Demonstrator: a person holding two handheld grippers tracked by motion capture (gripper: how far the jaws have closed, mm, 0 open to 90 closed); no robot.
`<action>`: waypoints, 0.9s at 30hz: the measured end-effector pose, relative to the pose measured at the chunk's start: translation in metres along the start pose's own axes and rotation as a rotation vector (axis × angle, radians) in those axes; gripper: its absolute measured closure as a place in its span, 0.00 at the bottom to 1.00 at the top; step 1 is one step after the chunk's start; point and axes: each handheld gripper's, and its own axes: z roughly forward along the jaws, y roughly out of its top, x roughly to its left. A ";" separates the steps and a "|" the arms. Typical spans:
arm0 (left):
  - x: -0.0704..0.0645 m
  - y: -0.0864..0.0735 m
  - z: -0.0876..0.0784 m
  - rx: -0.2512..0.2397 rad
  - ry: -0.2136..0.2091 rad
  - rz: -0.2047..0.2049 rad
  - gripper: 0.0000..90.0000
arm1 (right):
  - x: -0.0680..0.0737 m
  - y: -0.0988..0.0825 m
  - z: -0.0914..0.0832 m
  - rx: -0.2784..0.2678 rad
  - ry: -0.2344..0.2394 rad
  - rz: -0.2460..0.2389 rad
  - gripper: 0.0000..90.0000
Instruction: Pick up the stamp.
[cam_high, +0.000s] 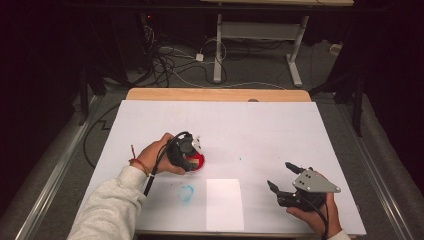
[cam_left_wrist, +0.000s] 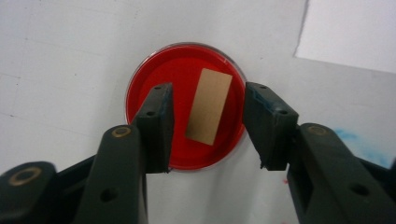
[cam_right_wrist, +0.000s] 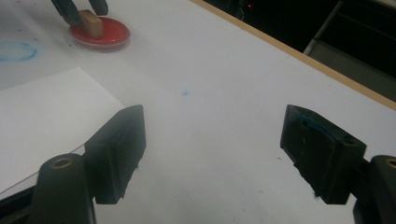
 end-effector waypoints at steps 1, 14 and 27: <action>0.001 0.001 0.001 0.004 -0.003 0.004 0.62 | 0.000 0.000 0.000 0.001 0.001 0.000 0.26; 0.008 0.013 0.013 0.061 -0.055 0.050 0.72 | 0.000 -0.001 0.000 0.004 0.016 -0.003 0.28; 0.009 0.014 0.014 0.068 -0.017 0.017 0.82 | 0.000 -0.001 0.000 0.001 0.013 -0.002 0.28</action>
